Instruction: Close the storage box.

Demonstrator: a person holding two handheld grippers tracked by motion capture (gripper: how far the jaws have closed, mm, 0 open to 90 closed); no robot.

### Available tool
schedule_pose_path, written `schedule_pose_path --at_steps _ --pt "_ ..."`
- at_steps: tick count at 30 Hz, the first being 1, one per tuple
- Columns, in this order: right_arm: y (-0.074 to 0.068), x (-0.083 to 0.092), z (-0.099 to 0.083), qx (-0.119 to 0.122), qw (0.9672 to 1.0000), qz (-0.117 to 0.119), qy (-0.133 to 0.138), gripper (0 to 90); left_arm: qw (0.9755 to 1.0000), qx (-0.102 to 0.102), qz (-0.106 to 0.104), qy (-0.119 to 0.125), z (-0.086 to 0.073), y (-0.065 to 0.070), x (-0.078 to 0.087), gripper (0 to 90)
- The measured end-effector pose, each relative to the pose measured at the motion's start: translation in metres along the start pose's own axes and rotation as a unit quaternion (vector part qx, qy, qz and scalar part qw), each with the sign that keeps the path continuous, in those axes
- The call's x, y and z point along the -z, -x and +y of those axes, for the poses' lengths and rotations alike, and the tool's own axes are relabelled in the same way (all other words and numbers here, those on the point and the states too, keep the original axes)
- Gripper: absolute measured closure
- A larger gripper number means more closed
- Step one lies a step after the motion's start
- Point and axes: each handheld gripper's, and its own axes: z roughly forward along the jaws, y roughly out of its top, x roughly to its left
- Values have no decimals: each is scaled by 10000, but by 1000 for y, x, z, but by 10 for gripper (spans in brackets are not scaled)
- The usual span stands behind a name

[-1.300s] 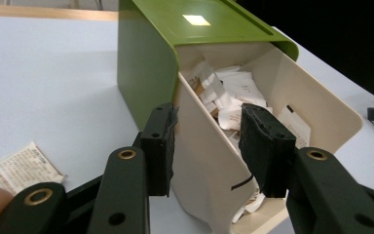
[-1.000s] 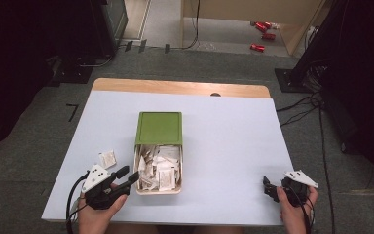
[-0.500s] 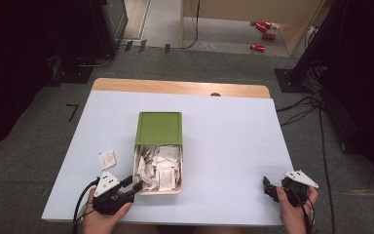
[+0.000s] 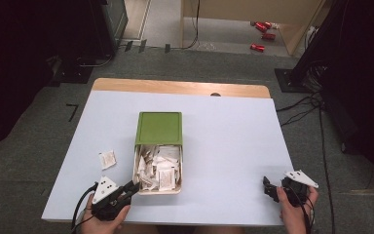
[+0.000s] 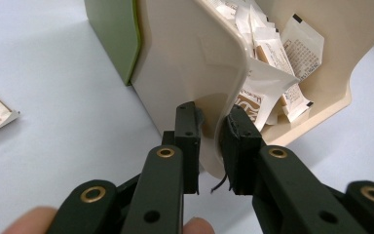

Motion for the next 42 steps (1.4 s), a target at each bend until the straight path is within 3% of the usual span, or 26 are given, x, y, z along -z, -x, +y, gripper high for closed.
schedule_pose_path --at_steps 6,14,28,42 --pt "0 0 0 10 10000 1 0 120 9997 15 260 33 4 2 0 849" --pt "0 0 0 -1 10000 7 -12 120 9987 257 438 80 14 0 0 867" --pt "0 0 0 2 10000 6 0 120 9975 485 458 215 27 6 -10 861" --pt "0 0 0 2 10000 -3 5 120 9976 453 432 303 36 5 -16 853"
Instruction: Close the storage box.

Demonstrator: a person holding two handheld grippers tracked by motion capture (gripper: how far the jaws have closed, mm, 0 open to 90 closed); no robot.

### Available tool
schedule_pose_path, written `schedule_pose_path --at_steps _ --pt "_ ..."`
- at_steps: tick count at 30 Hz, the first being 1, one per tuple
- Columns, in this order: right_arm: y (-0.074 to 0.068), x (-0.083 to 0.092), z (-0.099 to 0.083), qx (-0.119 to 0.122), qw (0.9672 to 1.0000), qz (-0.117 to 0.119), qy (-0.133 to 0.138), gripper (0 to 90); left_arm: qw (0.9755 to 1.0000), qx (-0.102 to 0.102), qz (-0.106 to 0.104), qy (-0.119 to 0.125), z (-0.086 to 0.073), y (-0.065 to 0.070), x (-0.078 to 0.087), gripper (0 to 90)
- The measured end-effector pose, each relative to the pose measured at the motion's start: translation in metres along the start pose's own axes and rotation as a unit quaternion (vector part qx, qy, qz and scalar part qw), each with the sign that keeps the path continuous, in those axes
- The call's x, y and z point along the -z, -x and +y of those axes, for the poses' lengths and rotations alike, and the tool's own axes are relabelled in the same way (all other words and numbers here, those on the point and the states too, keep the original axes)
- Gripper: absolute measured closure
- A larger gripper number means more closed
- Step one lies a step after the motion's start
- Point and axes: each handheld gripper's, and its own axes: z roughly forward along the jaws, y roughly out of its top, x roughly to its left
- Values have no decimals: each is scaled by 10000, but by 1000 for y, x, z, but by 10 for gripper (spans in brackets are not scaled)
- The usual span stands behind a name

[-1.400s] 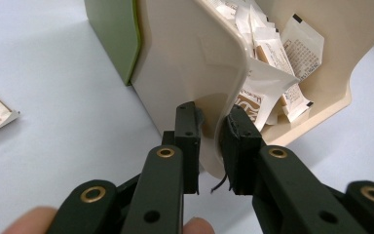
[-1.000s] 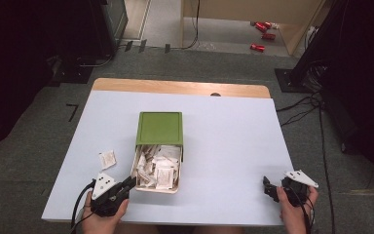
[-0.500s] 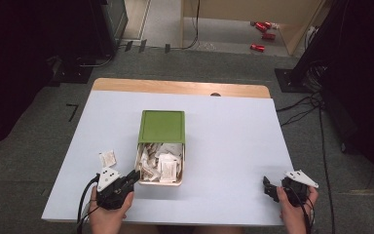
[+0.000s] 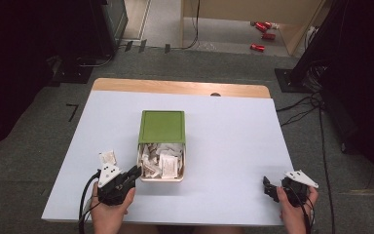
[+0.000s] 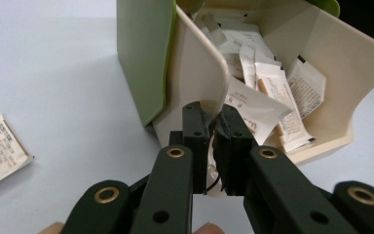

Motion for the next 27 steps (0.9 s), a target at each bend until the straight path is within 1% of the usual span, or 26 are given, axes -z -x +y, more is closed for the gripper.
schedule_pose_path --at_steps 1,2,5,10,15,18,20,21,22,23,24,25,26,27 --pt "0 0 0 -7 10000 2 -4 120 10000 9 -39 34 1 -1 -1 855" --pt "0 0 0 5 10000 1 4 120 10000 28 -21 38 2 -1 -2 853" --pt "0 0 0 6 10000 -1 5 120 10000 -9 32 55 4 -2 -5 855" --pt "0 0 0 0 10000 0 2 120 10000 -24 66 59 7 -5 -9 857" --pt "0 0 0 -3 10000 0 0 120 9999 19 124 104 10 -5 -15 858" --pt "0 0 0 -5 10000 -2 -1 120 9998 -44 157 130 9 -4 -16 854" --pt "0 0 0 -1 10000 1 1 120 9999 -40 67 141 7 -6 -15 848" --pt "0 0 0 -2 10000 2 -1 120 9999 -12 -38 167 6 -8 -13 832" --pt "0 0 0 -7 10000 1 0 120 9998 -36 -92 183 4 -8 -12 756" --pt "0 0 0 -7 10000 1 0 120 9997 -78 -114 181 2 -9 -10 756" --pt "0 0 0 -9 10000 1 -2 120 9997 -103 -199 112 -3 -9 -8 656" --pt "0 0 0 -9 10000 1 -2 120 9997 -103 -199 112 -3 -9 -8 616" --pt "0 0 0 -2 10000 0 1 120 9997 -137 -203 67 -6 -9 -8 616" --pt "0 0 0 -4 10000 0 0 120 9996 -192 -209 35 -9 -8 -7 582"
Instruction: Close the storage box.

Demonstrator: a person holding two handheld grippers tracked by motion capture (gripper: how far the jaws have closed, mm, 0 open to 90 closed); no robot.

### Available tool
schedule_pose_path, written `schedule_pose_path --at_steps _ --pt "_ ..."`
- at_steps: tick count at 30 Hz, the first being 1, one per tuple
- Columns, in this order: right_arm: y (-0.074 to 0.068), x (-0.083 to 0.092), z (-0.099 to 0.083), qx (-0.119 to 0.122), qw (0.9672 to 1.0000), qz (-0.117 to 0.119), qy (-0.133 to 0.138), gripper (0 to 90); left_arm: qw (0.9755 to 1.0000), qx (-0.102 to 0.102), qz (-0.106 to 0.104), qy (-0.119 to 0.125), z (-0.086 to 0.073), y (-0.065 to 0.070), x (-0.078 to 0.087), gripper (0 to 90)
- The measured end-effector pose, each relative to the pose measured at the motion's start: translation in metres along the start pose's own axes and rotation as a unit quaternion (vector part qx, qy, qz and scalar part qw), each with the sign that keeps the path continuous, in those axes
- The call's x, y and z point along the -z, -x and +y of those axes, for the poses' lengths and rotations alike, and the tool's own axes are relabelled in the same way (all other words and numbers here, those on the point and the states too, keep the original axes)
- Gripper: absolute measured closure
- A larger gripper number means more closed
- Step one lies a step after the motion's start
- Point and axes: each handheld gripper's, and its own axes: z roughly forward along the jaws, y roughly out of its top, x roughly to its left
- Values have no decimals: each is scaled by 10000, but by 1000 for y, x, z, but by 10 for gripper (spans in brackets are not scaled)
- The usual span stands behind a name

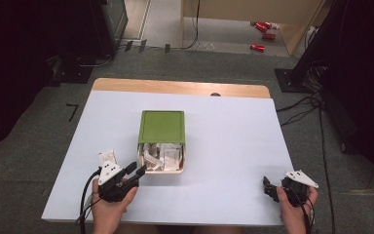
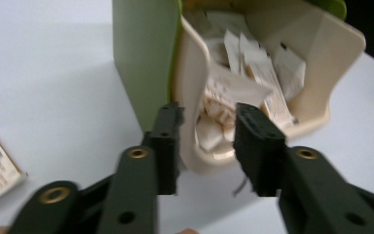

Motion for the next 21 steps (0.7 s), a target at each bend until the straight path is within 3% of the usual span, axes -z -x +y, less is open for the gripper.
schedule_pose_path --at_steps 7,10,14,17,21 --pt "0 0 0 -1 10000 2 -4 120 9992 -276 -142 -253 -15 8 -2 510" --pt "0 0 0 2 10000 -1 -1 120 9983 -448 -36 -358 -19 9 -5 519" --pt "0 0 0 -3 10000 1 -4 120 9986 -333 161 -369 -19 10 -9 600" --pt "0 0 0 2 10000 -1 2 120 9989 -253 170 -366 -18 8 -11 670" --pt "0 0 0 7 10000 1 4 120 9987 -246 189 -395 -17 7 -13 672"
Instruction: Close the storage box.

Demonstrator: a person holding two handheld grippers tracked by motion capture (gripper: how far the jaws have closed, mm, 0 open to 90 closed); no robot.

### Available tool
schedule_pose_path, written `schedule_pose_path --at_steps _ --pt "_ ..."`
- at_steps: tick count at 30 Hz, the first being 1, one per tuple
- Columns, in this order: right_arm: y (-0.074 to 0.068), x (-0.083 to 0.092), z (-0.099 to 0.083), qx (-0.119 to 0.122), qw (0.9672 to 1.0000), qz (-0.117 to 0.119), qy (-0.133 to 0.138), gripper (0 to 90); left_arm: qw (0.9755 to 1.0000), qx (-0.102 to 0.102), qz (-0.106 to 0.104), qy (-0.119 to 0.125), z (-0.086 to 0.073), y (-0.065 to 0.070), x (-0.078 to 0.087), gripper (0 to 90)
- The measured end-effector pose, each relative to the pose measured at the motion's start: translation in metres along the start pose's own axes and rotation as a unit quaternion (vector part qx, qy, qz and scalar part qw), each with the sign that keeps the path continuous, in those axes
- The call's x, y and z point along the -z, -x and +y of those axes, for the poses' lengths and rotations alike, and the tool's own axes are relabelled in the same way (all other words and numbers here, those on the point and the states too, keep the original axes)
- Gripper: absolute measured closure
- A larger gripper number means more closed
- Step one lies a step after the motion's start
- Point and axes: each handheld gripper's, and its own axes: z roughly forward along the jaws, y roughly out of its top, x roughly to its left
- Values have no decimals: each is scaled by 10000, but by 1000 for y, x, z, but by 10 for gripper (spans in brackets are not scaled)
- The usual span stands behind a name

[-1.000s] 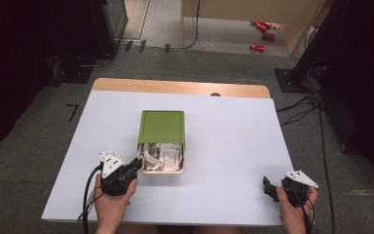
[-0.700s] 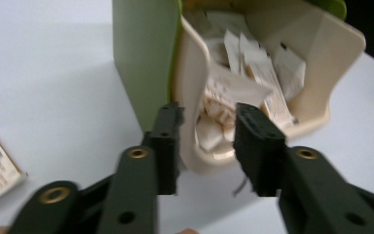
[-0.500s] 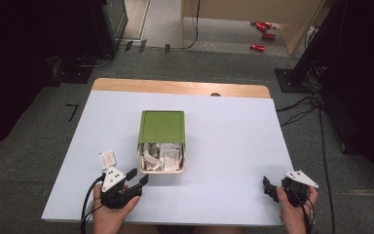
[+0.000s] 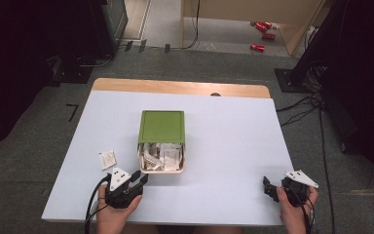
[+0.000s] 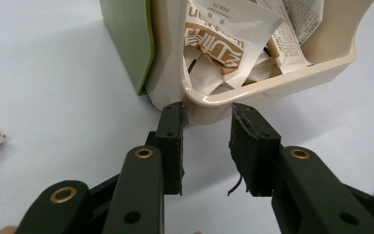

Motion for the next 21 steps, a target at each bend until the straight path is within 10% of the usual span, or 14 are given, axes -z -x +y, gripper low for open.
schedule_pose_path --at_steps 21 --pt "0 0 0 -9 10000 -2 -4 120 9996 209 202 -33 16 -8 -17 775"
